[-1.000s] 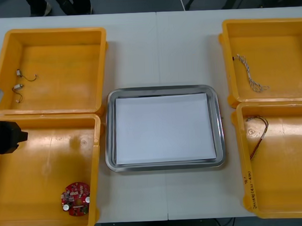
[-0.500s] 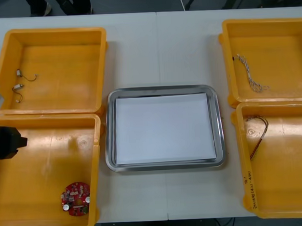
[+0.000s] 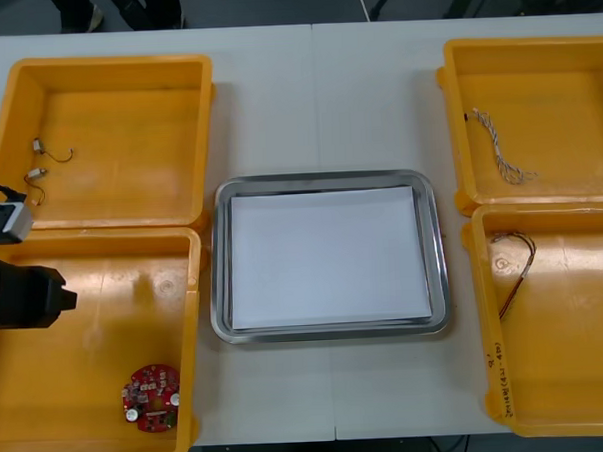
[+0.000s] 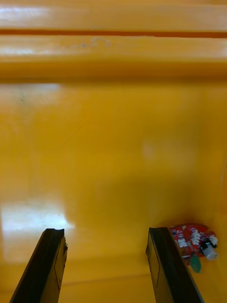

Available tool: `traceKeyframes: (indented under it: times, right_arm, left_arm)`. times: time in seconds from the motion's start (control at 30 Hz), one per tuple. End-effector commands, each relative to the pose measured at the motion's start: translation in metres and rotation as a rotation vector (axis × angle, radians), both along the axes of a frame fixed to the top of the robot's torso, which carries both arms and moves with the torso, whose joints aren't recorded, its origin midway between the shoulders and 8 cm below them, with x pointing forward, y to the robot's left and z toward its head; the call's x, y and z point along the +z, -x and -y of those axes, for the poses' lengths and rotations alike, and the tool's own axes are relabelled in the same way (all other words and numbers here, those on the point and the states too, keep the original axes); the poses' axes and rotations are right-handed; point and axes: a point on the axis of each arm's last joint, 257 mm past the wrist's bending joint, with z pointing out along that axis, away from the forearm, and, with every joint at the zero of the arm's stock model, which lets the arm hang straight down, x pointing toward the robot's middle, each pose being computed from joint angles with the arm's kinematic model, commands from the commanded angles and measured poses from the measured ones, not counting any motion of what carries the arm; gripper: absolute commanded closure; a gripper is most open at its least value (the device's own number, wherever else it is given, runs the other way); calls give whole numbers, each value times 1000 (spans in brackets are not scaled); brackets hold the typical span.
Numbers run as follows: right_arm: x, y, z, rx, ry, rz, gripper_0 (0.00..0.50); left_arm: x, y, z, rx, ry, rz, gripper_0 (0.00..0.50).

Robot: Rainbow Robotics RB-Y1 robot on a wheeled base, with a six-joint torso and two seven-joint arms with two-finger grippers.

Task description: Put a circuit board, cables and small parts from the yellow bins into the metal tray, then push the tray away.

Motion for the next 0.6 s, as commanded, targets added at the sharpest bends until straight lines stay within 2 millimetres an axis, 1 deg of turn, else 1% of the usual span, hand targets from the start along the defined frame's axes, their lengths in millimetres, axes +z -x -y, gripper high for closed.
traceKeyframes:
  times: [0.03, 0.27, 0.47, 0.6]
  right_arm:
    - [10, -7, 0, -25, 21, 37, 0]
    - [-5, -8, -19, -115, -88, 30, 0]
    - [-20, -9, -27, -119, -74, 21, 0]
    - [-32, -11, -33, -128, -61, 20, 0]
  left_arm:
    - [-13, 9, 12, 186, 87, -72, 0]
    - [-32, 17, 32, 277, 143, -150, 0]
    - [-45, 25, 37, 262, 118, -198, 0]
    - [-48, 28, 40, 242, 109, -212, 0]
